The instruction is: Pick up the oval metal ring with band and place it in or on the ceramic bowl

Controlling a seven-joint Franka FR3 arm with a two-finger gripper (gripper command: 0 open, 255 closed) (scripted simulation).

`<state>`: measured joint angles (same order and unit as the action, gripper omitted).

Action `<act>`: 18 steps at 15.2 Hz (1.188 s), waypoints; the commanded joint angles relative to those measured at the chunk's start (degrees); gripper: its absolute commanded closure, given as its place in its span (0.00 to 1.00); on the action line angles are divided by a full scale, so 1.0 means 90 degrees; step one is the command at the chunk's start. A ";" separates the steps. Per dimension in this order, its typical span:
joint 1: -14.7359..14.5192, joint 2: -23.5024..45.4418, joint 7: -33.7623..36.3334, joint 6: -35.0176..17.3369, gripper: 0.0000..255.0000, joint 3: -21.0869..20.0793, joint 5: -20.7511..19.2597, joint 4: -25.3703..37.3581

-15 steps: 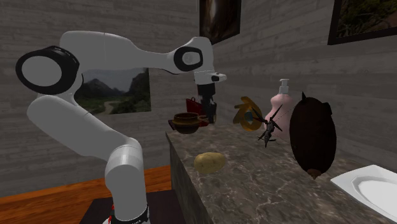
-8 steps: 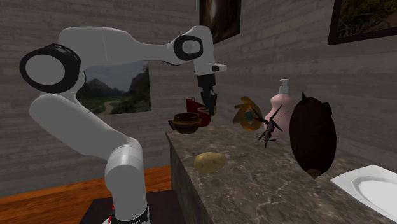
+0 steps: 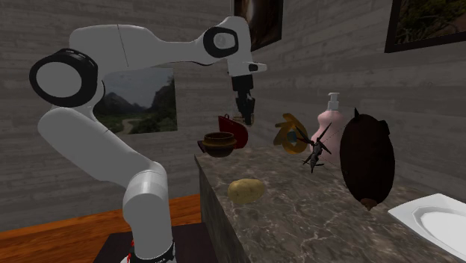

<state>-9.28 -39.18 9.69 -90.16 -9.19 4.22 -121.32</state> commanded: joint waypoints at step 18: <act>-0.0476 -0.0370 0.1823 -0.0041 1.00 -0.1663 0.0914 -0.0226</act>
<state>-13.50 -42.27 26.23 -89.64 -24.11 12.34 -122.23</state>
